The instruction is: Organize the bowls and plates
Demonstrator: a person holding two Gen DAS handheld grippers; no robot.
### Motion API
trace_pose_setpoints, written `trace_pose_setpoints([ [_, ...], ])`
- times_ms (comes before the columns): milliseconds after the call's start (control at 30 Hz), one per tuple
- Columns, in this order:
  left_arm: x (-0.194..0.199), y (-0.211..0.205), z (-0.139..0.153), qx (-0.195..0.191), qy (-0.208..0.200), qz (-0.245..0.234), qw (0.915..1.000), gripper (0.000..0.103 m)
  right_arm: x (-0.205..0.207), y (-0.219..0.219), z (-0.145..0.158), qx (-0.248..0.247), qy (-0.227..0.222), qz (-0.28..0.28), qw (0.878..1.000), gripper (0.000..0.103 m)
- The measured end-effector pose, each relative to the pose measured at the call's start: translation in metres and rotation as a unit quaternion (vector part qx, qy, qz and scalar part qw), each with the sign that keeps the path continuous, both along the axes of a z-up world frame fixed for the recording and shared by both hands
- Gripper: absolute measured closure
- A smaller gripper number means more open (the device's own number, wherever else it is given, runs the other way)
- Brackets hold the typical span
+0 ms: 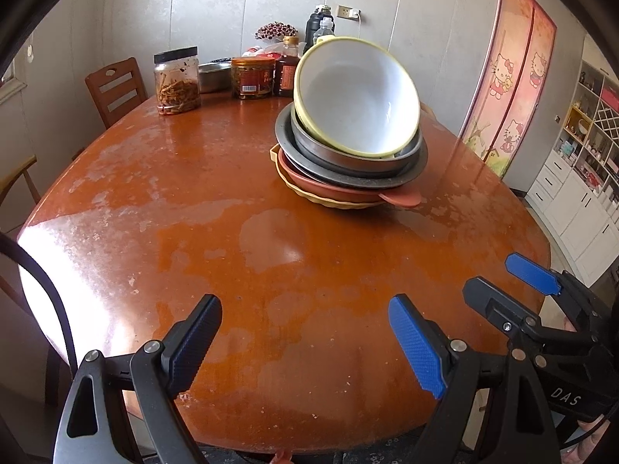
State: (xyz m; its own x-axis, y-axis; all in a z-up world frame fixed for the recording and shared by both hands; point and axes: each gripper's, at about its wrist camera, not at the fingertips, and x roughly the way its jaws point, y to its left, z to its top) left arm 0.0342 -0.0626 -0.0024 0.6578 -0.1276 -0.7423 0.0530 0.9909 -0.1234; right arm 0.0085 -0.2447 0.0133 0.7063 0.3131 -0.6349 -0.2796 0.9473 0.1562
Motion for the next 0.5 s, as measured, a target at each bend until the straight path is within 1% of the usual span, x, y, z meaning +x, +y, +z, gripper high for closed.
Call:
trace_pose_setpoints([
  [500,-0.0016,0.0025,-0.0003,-0.003,0.004,0.002,1.0,0.015,-0.0002,0.0022,-0.0005,0.0,0.003,0.006,1.0,0.019],
])
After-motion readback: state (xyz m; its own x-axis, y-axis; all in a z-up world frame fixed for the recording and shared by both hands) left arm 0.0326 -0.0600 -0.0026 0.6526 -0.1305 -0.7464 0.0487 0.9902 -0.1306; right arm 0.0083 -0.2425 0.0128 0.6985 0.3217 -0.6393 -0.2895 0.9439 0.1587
